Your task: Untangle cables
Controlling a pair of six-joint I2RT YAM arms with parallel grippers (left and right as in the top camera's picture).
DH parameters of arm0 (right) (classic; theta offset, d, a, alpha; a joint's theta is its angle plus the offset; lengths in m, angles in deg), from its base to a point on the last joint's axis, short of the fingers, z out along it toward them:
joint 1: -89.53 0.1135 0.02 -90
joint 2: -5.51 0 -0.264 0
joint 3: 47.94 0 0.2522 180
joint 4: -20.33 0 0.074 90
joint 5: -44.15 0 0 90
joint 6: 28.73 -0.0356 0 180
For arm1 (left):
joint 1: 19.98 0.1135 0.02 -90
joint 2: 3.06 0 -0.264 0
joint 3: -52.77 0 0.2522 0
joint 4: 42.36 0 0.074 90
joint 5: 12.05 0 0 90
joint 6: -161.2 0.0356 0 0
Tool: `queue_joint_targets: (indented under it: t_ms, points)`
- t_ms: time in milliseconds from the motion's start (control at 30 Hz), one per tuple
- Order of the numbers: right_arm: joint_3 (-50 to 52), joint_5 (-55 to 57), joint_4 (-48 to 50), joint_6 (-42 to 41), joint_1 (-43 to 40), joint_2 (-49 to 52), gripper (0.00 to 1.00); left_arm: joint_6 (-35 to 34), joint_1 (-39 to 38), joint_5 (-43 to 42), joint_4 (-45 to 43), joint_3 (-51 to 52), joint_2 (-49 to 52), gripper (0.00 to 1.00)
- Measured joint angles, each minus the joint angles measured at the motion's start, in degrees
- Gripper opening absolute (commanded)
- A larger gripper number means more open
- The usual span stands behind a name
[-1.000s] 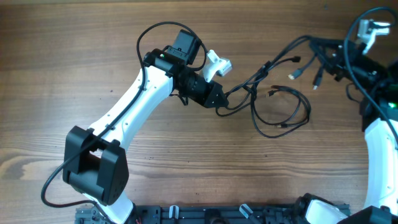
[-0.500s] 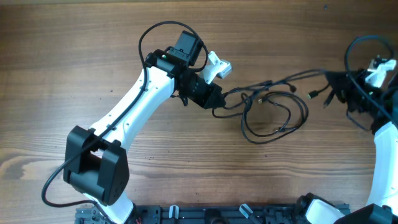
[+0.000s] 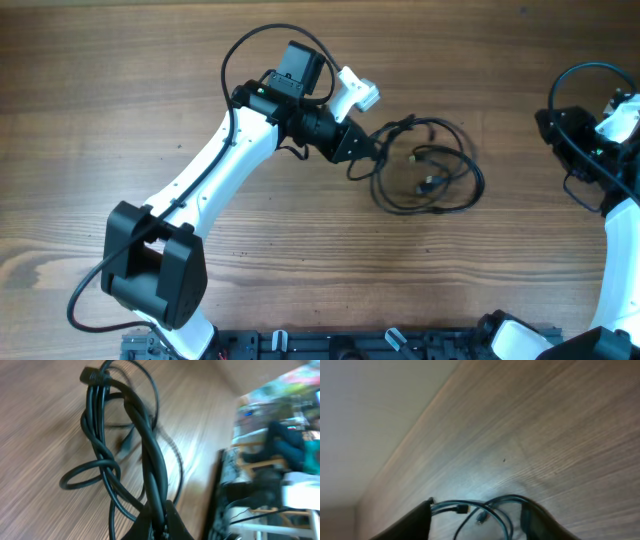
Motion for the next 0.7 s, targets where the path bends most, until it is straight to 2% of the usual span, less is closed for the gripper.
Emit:
queue_joint_targets:
  t_ms: [100,200,367,533,600,700]
  points:
    - [0.00,-6.14,1.05,2.78,-0.02,0.00,0.72,-1.05,0.00,-8.70,-4.42,0.07,-0.02,0.04]
    - [0.00,-12.72,1.92,5.07,-0.02,0.00,0.69,-4.44,0.00,-13.16,-9.25,0.13,-0.02,0.04]
    - [0.00,-24.57,2.51,7.87,1.92,-1.03,0.69,-15.58,0.00,-16.85,-18.86,0.26,-0.02,0.04]
    - [0.00,-27.32,3.69,9.27,10.01,-4.90,0.69,-25.68,0.00,-17.84,-24.85,0.28,-0.02,0.06]
    - [0.00,-27.30,3.72,9.55,13.60,-5.31,0.70,-28.44,0.00,-17.86,-25.51,0.28,-0.02,0.10]
    - [0.00,-25.38,4.17,10.40,20.06,-5.31,0.73,-31.91,0.00,-18.03,-26.53,0.28,-0.02,0.11]
